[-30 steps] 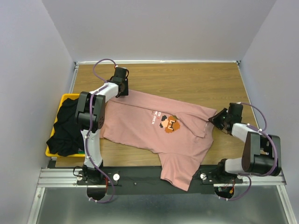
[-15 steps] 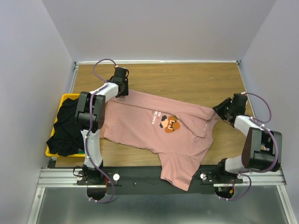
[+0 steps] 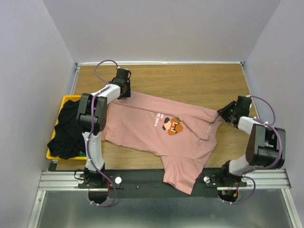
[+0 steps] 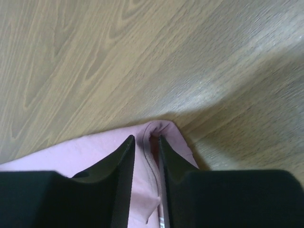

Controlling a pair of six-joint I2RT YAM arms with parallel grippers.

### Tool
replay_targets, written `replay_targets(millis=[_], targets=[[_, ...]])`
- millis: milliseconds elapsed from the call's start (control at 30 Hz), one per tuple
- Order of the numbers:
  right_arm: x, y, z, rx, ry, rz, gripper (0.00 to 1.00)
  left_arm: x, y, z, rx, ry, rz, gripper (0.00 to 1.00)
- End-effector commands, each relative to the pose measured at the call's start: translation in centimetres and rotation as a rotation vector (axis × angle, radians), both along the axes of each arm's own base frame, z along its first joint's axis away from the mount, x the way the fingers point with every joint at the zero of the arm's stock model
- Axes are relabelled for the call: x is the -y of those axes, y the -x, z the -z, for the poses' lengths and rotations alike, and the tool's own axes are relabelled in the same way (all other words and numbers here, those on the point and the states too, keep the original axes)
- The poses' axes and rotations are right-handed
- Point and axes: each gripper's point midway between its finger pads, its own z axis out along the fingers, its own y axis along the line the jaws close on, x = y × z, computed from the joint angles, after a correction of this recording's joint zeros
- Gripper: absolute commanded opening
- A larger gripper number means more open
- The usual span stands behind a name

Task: Fold and stack the t-shirts
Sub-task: Fold the tshirt

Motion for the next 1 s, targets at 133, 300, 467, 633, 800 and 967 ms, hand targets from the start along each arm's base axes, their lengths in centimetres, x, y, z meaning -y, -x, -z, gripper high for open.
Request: replay_targets(millis=[133,300,467,633,800,967], targets=[[1.6,-0.2,1.1,0.000,0.017,0.059,0.17,-1.0,0.4,1.1,-0.034,-0.030,-0.023,0.50],[2.3,0.2,0.2,0.023,0.029,0.090,0.02,-1.2,0.5,1.2,-0.039,-0.034,-0.028,0.51],[3.1,1.2,-0.9,0.043,0.063,0.127,0.02,-1.3,0.5,1.3,-0.043,-0.036,-0.031,0.51],[3.5,1.9,-0.3,0.018,0.082,0.148,0.03,-1.5,0.5,1.3,-0.046,-0.036,-0.031,0.51],[3.5,2.1,1.5,-0.040,0.082,0.133,0.05,-1.4,0.5,1.6,-0.050,-0.033,-0.026,0.51],[3.8,1.9,3.0,-0.086,0.095,0.121,0.11,-1.4,0.5,1.3,-0.041,-0.029,-0.034,0.56]])
